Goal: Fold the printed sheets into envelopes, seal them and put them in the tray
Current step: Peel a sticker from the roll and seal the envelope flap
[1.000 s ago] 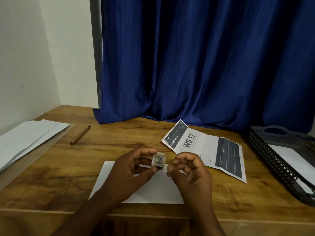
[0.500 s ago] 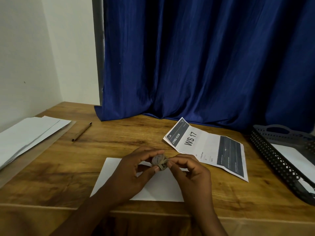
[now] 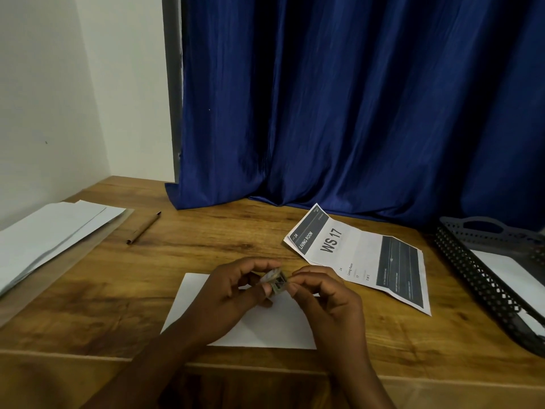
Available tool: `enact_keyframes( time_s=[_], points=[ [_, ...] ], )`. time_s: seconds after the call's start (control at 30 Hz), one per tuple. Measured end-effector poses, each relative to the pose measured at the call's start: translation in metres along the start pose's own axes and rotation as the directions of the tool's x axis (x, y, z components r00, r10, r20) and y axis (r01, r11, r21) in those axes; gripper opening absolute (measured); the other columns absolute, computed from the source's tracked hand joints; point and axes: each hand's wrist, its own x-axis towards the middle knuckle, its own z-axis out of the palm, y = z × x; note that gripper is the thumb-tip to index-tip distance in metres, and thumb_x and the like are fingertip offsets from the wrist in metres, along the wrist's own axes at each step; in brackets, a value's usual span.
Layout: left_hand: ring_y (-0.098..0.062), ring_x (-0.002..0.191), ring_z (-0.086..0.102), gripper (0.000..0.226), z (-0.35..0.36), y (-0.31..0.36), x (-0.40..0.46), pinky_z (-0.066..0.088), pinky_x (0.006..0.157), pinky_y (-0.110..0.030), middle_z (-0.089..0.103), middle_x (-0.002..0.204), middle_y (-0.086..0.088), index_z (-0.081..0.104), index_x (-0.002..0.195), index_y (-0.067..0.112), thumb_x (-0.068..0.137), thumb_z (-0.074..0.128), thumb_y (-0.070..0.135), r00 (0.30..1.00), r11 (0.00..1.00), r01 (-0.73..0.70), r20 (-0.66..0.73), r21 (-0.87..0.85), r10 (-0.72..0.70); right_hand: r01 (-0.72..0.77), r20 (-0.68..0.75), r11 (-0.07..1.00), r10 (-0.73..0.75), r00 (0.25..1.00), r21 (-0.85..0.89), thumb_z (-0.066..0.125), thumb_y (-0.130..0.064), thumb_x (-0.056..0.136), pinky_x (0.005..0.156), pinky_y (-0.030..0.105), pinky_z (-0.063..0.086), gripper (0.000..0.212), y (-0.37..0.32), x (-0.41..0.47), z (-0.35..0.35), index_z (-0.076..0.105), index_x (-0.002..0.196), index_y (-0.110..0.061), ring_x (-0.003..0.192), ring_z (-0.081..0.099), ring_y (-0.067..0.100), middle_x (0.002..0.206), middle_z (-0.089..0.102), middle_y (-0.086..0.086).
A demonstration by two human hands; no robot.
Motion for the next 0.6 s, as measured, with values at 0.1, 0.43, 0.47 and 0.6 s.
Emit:
enact_keyframes(
  time_s=[0.1,0.43,0.47,0.6],
  points=[
    [-0.027,0.102,0.072,0.034,0.0002,0.001,0.0,0.062,0.081,-0.036,0.074,0.116,-0.001,0.064,0.127,0.018,0.093,0.062,0.013,1.0,0.998,0.018,0.012,-0.064,-0.017,-0.006,0.005,0.999,0.005,1.0,0.032,0.07,-0.03,0.084,0.068,0.028,0.057,0.008,-0.0022,0.0003,-0.0006,0.077,0.088,-0.034,0.09,0.069,0.018,0.093,0.073,-0.006],
    [-0.029,0.097,0.072,0.033,-0.0007,-0.0028,0.0035,0.063,0.078,-0.041,0.074,0.113,-0.002,0.067,0.123,0.016,0.096,0.061,-0.001,0.996,0.996,0.062,-0.067,-0.069,-0.067,-0.198,-0.045,0.967,0.207,0.977,0.159,0.067,-0.014,0.093,0.06,0.024,0.057,0.016,0.0018,0.0037,-0.0039,0.076,0.087,-0.026,0.071,0.071,0.016,0.082,0.077,0.001],
    [-0.03,0.094,0.072,0.033,-0.0002,-0.0018,0.0038,0.063,0.076,-0.041,0.074,0.111,-0.003,0.068,0.122,0.016,0.096,0.059,-0.003,0.994,0.995,0.063,-0.086,-0.074,-0.069,-0.22,-0.05,0.963,0.23,0.972,0.155,0.067,-0.014,0.093,0.059,0.023,0.057,0.015,0.0031,0.0046,-0.0038,0.076,0.087,-0.024,0.07,0.072,0.015,0.081,0.077,0.001],
    [-0.027,0.082,0.073,0.035,-0.0021,0.0037,0.0045,0.062,0.068,-0.037,0.073,0.104,-0.007,0.066,0.124,0.015,0.096,0.056,-0.005,0.985,0.994,0.05,-0.158,-0.1,-0.065,-0.284,-0.049,0.95,0.292,0.955,0.128,0.067,-0.013,0.094,0.057,0.023,0.057,0.014,0.0065,0.007,-0.0039,0.076,0.088,-0.02,0.068,0.072,0.015,0.08,0.077,-0.001]
  ],
)
